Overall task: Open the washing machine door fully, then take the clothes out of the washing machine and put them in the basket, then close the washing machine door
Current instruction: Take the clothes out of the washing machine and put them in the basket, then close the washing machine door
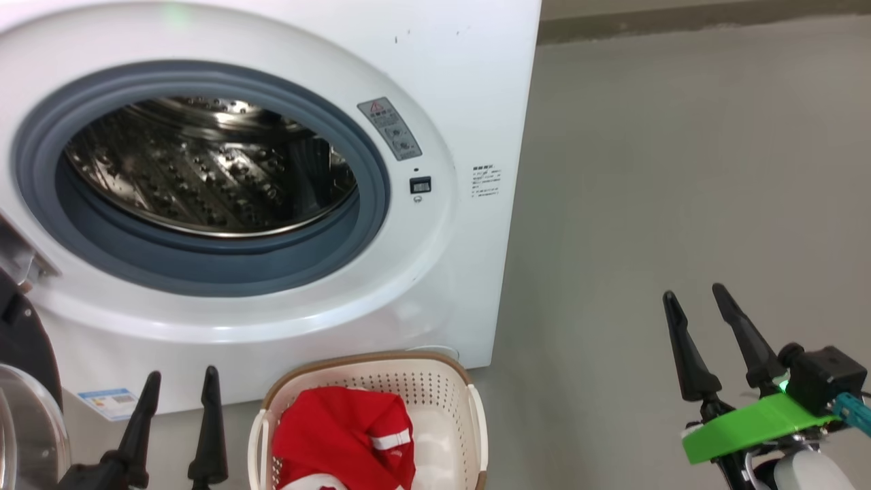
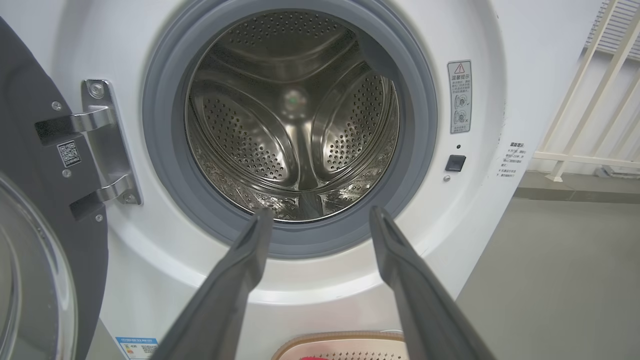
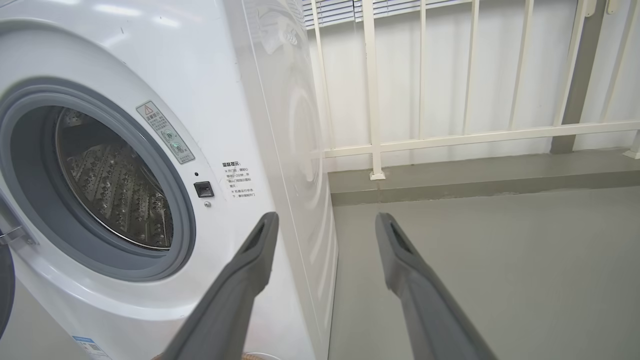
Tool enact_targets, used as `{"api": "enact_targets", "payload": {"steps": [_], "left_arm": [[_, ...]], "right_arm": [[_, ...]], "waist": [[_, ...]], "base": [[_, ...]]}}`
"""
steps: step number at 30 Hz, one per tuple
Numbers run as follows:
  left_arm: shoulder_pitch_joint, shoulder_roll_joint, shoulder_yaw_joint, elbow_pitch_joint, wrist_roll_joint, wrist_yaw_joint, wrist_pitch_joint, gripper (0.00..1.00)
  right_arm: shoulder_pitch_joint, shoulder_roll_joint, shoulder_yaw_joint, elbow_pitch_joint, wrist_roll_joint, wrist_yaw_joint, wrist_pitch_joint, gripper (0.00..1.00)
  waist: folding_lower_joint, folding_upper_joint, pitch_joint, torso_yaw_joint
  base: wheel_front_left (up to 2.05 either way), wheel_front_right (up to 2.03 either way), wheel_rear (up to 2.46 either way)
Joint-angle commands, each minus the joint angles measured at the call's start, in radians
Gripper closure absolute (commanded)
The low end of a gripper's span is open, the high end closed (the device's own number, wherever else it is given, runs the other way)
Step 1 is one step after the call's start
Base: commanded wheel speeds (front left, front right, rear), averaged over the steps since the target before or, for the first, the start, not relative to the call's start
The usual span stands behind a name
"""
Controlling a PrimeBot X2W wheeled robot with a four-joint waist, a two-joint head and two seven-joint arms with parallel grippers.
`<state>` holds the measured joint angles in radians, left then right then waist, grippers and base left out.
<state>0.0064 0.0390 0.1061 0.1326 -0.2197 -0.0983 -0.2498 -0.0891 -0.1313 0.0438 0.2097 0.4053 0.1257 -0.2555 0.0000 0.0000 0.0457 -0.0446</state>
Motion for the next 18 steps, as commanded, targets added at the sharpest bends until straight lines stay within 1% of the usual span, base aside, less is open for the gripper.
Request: {"api": "enact_targets", "payload": {"steps": [1, 13, 18], "left_arm": [[-0.007, 0.011, 0.038, -0.032, 0.005, -0.006, -0.012, 0.0], [0.007, 0.011, 0.037, -0.023, 0.009, -0.016, -0.012, 0.0], [0.006, 0.011, 0.035, -0.015, -0.02, -0.016, -0.012, 0.0]], "right_arm": [[-0.007, -0.02, 0.019, -0.029, 0.007, 0.005, -0.006, 0.0], [0.002, -0.026, 0.026, -0.023, 0.018, 0.005, -0.006, 0.0], [0.0, -0.024, 0.028, -0.017, 0.018, 0.005, -0.006, 0.0]], "waist": [[0.0, 0.0, -0.017, -0.007], [0.0, 0.0, -0.032, -0.014], [0.0, 0.0, -0.037, -0.012]], "base": [[0.0, 0.0, 0.0], [0.0, 0.0, 0.0], [0.0, 0.0, 0.0]]}}
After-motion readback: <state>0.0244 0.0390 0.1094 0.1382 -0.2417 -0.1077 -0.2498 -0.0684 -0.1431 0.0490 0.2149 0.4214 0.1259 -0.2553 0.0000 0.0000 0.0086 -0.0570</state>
